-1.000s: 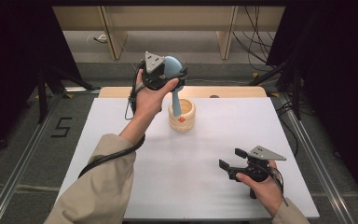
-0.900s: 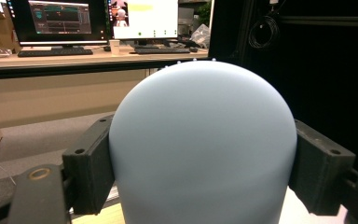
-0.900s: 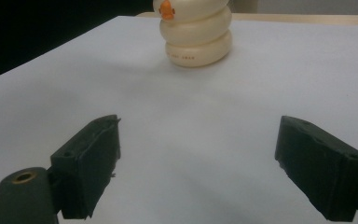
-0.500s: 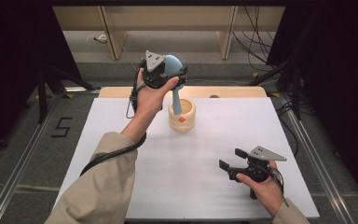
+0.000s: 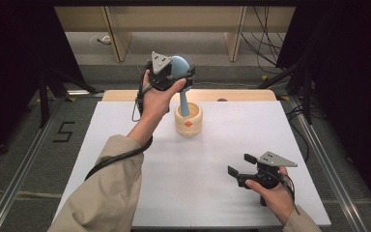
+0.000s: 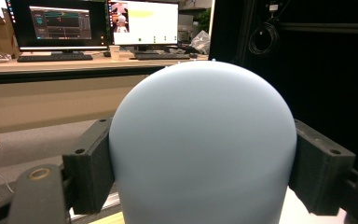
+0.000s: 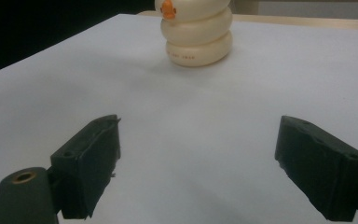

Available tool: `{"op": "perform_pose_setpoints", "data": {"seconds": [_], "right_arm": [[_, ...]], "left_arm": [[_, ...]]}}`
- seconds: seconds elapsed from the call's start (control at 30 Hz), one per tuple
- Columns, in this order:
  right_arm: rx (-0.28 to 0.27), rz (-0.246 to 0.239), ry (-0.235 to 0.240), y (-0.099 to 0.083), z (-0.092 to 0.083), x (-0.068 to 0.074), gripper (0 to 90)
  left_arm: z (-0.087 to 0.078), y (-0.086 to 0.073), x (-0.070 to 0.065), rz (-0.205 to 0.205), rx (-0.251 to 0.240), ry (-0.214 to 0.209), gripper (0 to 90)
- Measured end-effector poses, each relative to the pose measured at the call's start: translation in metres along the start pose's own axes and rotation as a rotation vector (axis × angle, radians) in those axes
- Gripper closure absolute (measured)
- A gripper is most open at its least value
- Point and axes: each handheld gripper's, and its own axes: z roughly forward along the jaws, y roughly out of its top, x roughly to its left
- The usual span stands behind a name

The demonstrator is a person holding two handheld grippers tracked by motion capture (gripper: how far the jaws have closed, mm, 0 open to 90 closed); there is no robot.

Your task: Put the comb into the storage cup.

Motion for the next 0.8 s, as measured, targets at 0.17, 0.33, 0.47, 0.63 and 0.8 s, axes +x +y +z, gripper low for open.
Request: {"op": "perform_pose_setpoints", "data": {"seconds": [0.17, 0.33, 0.47, 0.63, 0.8], "right_arm": [[0.000, 0.003, -0.003, 0.000, -0.002, -0.001, 15.0], [0.000, 0.005, -0.006, -0.001, -0.004, -0.003, 15.0], [0.000, 0.004, -0.007, -0.001, -0.005, -0.003, 15.0], [-0.002, 0.004, -0.011, -0.002, -0.006, -0.004, 15.0], [-0.004, 0.002, -0.006, -0.002, -0.008, -0.004, 15.2]], "left_arm": [[0.003, -0.001, 0.000, -0.006, 0.001, 0.002, 19.6], [0.005, 0.000, 0.000, -0.002, 0.001, 0.007, 19.6], [0.007, 0.001, 0.000, -0.004, 0.001, 0.007, 19.6], [0.009, 0.000, 0.000, -0.007, 0.003, 0.011, 19.6], [0.011, -0.001, 0.001, -0.010, 0.004, 0.017, 19.6]]}}
